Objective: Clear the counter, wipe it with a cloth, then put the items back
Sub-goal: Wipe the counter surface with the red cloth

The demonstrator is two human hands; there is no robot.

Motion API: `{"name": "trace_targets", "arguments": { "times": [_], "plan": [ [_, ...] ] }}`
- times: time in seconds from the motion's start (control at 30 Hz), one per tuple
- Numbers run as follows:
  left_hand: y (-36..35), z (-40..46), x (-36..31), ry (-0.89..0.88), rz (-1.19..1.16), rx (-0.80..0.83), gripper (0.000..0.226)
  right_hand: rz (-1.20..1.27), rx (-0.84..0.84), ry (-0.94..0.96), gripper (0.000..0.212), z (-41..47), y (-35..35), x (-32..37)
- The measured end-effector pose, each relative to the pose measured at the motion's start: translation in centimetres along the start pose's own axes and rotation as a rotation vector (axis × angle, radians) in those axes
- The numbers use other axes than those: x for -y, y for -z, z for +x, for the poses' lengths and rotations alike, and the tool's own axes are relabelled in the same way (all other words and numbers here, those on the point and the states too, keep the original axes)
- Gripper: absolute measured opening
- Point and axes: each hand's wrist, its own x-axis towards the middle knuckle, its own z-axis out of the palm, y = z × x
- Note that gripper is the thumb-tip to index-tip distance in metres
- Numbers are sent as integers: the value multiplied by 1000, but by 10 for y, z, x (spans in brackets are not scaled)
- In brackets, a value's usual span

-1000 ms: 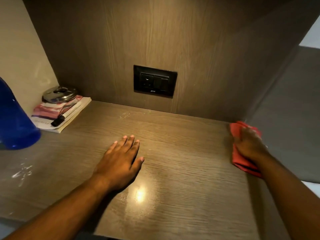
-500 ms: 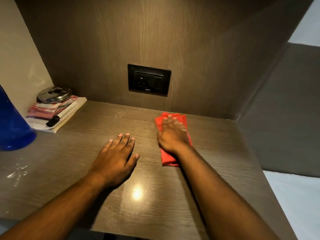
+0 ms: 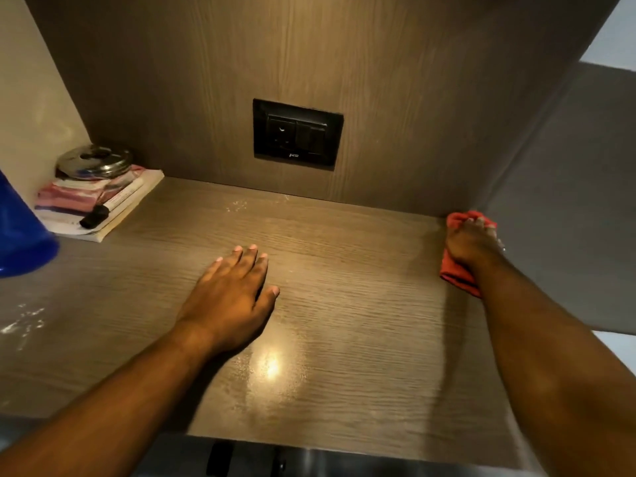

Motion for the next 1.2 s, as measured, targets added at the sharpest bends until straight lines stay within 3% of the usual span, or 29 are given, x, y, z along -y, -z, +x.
{"name": "trace_targets", "arguments": {
  "times": [0.13,0.3,0.43,0.5,0.6,0.7,0.77,0.83,0.97,1.03,1.1,1.2],
  "plan": [
    [-2,3,1,-3,4,3,71,12,-3,40,62,-38,-1,43],
    [-1,1,2,22,-5,2,73,-16,98,538,63,-116,-29,132],
    [3,1,-1,21,-18,14,72,-44,121,728,66,-126,-22,95],
    [5,1,0,21,-28,13,73,-64,120,637,64,-104,-13,50],
    [3,2,-3,27,-35,-10,73,-7,12,267,62,-72,2,-11],
    [0,5,-2,28,-39,-1,72,-6,-121,-79,61,-82,3,-10],
    [-1,5,-2,25,-35,-4,73,-4,-105,-225,62,-109,-1,19],
    [-3,5,-2,19,-36,4,73,-16,-42,-171,65,-140,-10,54],
    [-2,1,0,20,-44,3,72,47,35,312,67,-210,-38,133],
    [-2,2,1,17,-48,10,73,31,81,450,68,-223,-38,144],
    [-1,4,1,27,-59,14,74,104,160,508,68,-220,-28,135],
    [7,0,-4,85,-100,14,73,478,181,442,60,-214,3,103]
  ]
}}
